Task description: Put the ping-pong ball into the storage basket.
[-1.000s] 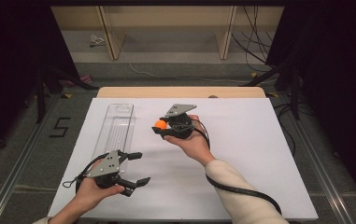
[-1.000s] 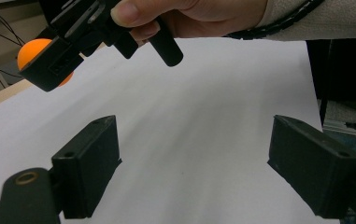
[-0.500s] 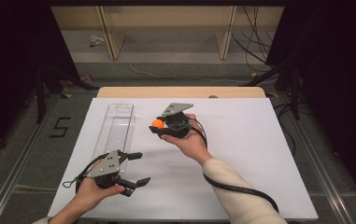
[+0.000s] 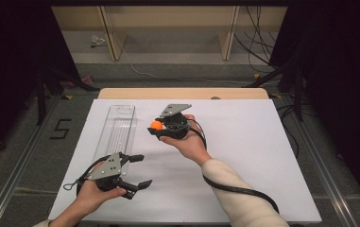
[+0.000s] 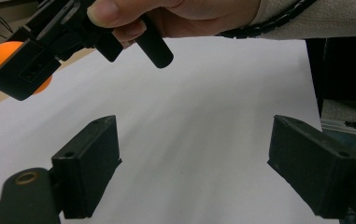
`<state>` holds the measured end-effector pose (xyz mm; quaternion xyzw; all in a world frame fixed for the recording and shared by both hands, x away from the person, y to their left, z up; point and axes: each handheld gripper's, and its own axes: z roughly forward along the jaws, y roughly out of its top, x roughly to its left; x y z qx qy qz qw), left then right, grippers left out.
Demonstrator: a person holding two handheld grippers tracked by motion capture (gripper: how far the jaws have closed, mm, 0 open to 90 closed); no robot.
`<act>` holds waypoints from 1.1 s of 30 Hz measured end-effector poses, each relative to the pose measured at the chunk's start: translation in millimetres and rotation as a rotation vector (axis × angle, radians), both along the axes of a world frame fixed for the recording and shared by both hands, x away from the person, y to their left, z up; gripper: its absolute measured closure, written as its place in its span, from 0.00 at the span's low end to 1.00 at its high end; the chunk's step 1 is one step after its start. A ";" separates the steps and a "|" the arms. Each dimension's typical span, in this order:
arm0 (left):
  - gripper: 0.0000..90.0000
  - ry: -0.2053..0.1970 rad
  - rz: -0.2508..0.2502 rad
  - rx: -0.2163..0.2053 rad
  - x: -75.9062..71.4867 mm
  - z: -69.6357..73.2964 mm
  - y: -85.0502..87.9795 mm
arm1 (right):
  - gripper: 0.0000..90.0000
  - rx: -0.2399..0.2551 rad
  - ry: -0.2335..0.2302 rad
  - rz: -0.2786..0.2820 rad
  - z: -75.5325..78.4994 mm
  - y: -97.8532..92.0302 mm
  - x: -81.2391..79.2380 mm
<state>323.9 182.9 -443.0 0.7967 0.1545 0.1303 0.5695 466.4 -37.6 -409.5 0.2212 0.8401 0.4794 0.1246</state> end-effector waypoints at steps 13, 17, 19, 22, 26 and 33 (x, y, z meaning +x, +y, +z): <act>0.18 0.000 0.001 0.002 0.1 -0.3 -0.3 | 0.57 -0.012 0.005 0.018 1.2 12.0 2.7; 0.18 0.000 0.002 0.003 0.1 -0.3 -0.3 | 0.57 -0.014 0.005 0.024 1.9 16.2 3.3; 0.18 -0.001 0.002 0.004 0.1 -0.3 -0.3 | 0.57 -0.013 0.003 0.029 2.7 18.8 4.0; 0.18 -0.001 0.002 0.005 0.1 -0.2 -0.2 | 0.57 -0.013 0.003 0.032 3.2 22.4 4.8; 0.18 -0.001 0.002 0.004 -0.1 -0.3 -0.4 | 0.57 -0.016 0.005 0.042 4.1 27.7 6.2; 0.18 -0.002 0.002 0.004 -0.2 -0.4 -0.6 | 0.57 -0.023 0.006 0.052 5.5 36.6 8.5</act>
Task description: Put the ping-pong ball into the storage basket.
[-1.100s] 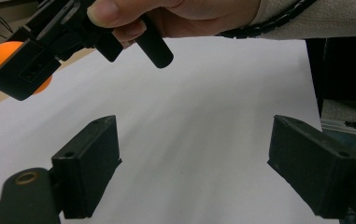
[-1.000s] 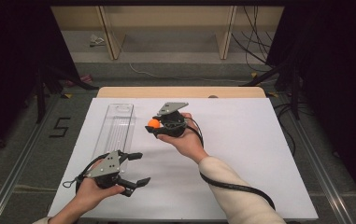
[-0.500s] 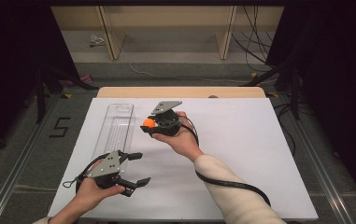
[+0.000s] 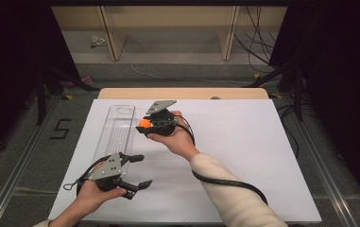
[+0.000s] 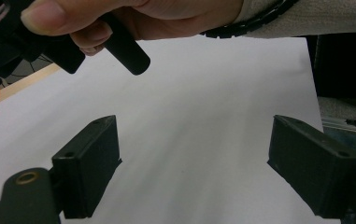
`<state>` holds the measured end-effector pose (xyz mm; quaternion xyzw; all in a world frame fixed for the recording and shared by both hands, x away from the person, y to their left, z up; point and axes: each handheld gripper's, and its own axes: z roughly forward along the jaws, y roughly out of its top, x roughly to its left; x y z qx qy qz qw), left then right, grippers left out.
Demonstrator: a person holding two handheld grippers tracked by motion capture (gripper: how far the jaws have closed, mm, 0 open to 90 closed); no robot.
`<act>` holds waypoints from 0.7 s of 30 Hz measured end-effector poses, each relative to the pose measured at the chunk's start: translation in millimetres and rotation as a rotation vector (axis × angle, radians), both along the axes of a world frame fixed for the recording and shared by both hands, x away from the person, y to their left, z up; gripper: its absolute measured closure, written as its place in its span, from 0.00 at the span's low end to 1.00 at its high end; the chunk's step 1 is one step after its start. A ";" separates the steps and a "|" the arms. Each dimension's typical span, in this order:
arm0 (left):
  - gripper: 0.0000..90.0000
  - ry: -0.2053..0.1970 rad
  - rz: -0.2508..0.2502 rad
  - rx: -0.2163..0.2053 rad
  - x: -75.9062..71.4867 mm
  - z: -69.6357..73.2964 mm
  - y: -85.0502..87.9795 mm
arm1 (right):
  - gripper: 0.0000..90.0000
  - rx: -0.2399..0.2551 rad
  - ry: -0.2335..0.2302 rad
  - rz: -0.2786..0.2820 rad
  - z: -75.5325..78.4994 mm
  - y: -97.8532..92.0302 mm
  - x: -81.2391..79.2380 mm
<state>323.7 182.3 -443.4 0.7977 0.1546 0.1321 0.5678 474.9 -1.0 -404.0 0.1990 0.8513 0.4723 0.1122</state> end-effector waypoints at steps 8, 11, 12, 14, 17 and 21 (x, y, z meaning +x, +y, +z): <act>0.18 -0.002 -0.004 0.006 0.0 0.0 -0.3 | 0.57 -0.006 0.004 0.012 1.5 9.4 2.8; 0.18 -0.003 -0.004 0.007 0.0 -0.1 -0.3 | 0.57 -0.007 0.003 0.016 1.3 12.7 3.9; 0.18 -0.001 -0.002 0.006 -0.2 -0.1 -0.3 | 0.57 -0.006 0.003 0.017 1.4 13.7 4.1; 0.18 -0.003 -0.003 0.006 0.0 -0.1 -0.3 | 0.57 -0.007 0.006 0.018 1.6 15.5 4.3; 0.18 -0.002 -0.002 0.006 -0.2 -0.2 -0.4 | 0.57 -0.007 0.004 0.020 1.9 18.1 4.9; 0.18 -0.002 -0.001 0.007 -0.2 -0.1 -0.2 | 0.57 -0.008 0.004 0.023 2.0 20.6 5.8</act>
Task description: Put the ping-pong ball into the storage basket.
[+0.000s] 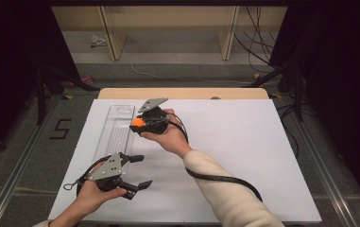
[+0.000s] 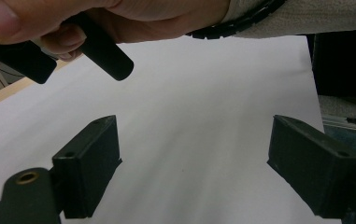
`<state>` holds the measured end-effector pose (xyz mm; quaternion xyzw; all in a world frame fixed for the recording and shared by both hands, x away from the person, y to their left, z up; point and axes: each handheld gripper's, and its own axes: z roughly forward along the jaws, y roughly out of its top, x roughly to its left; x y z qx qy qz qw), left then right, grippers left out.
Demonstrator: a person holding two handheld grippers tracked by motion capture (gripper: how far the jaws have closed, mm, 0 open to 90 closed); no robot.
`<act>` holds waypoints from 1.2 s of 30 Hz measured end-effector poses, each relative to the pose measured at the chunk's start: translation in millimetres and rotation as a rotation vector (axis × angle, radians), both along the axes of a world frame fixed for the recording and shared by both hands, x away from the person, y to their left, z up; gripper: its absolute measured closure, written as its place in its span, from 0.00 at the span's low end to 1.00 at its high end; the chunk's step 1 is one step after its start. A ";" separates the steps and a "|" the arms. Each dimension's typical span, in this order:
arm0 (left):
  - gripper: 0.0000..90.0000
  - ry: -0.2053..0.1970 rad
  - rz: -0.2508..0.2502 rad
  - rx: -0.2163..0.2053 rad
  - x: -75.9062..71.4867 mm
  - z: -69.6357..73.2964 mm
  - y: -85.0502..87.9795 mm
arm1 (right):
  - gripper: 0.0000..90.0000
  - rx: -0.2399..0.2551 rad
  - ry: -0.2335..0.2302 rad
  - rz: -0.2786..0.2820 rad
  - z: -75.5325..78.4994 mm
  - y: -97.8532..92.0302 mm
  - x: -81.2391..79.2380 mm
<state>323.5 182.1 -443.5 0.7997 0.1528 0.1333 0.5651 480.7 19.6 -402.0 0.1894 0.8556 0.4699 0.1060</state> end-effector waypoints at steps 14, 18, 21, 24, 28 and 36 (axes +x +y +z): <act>0.18 0.001 -0.001 0.002 -0.2 -0.1 -0.1 | 0.57 -0.006 0.009 0.003 -2.0 4.9 1.6; 0.18 0.001 -0.001 0.002 -0.1 0.0 -0.1 | 0.57 -0.010 0.010 0.007 -1.8 6.5 1.9; 0.18 0.002 0.001 0.002 -0.2 -0.1 -0.1 | 0.57 -0.012 0.010 0.009 -1.3 8.8 2.6; 0.18 0.001 -0.001 0.002 -0.1 0.0 0.0 | 0.57 -0.013 0.009 0.012 -0.7 11.4 3.0; 0.18 0.001 -0.001 0.002 -0.1 -0.1 0.0 | 0.57 -0.015 0.011 0.014 -0.6 13.6 4.1; 0.18 0.002 0.000 0.003 -0.1 -0.2 -0.1 | 0.57 -0.022 0.017 0.015 -1.4 16.4 5.5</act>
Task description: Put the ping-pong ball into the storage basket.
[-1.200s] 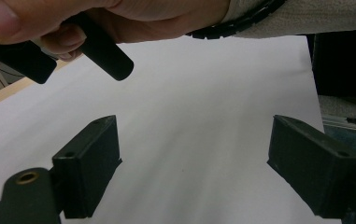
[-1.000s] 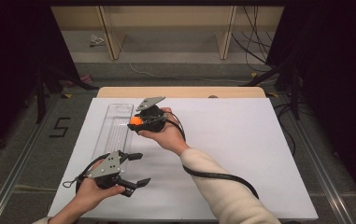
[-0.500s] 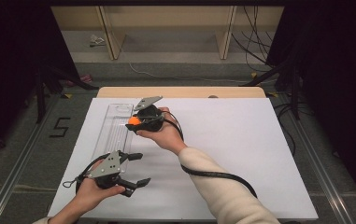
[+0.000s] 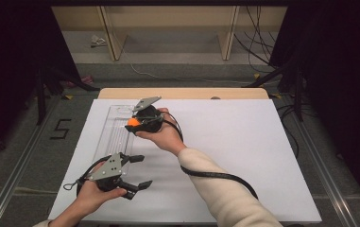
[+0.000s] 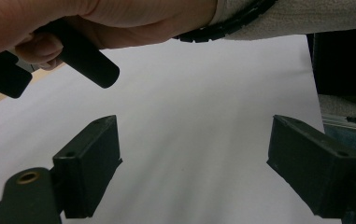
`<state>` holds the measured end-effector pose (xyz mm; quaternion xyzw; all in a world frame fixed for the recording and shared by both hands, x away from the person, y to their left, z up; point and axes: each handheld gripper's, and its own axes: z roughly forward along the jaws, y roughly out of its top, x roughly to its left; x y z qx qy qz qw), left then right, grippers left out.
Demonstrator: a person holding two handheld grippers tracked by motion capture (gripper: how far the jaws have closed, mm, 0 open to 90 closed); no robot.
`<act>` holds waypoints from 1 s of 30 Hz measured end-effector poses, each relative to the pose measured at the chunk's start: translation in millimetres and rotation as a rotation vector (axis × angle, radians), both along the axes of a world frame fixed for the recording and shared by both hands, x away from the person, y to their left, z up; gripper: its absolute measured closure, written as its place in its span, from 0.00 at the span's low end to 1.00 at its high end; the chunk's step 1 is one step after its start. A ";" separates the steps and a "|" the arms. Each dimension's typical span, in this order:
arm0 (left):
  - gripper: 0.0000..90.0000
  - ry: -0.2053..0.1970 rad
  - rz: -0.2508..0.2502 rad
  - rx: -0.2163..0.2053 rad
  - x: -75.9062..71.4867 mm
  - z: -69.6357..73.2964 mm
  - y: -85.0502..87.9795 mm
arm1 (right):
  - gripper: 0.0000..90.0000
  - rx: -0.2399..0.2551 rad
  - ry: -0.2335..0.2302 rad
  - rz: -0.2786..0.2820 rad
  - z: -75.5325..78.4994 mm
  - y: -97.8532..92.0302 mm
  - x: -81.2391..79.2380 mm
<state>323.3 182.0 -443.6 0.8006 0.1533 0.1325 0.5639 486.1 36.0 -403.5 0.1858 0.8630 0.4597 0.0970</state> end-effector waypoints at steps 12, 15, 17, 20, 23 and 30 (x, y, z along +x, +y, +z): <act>0.18 -0.002 -0.002 -0.001 0.2 0.2 0.4 | 0.57 -0.007 0.004 0.006 -1.5 7.8 1.5; 0.18 -0.002 -0.001 -0.001 0.0 0.2 0.3 | 0.57 -0.010 0.003 0.009 -2.3 9.0 2.2; 0.18 -0.003 -0.002 0.000 0.2 0.2 0.4 | 0.57 -0.012 0.006 0.009 -2.5 9.5 2.4; 0.18 -0.002 -0.001 0.000 0.0 0.2 0.2 | 0.57 -0.013 0.010 0.011 -2.4 10.4 2.4; 0.18 -0.002 -0.001 0.000 0.0 0.1 0.2 | 0.57 -0.012 0.006 0.014 -2.1 12.1 2.5; 0.18 -0.002 -0.002 0.001 -0.1 0.1 0.1 | 0.57 -0.017 0.007 0.020 -1.3 16.5 2.9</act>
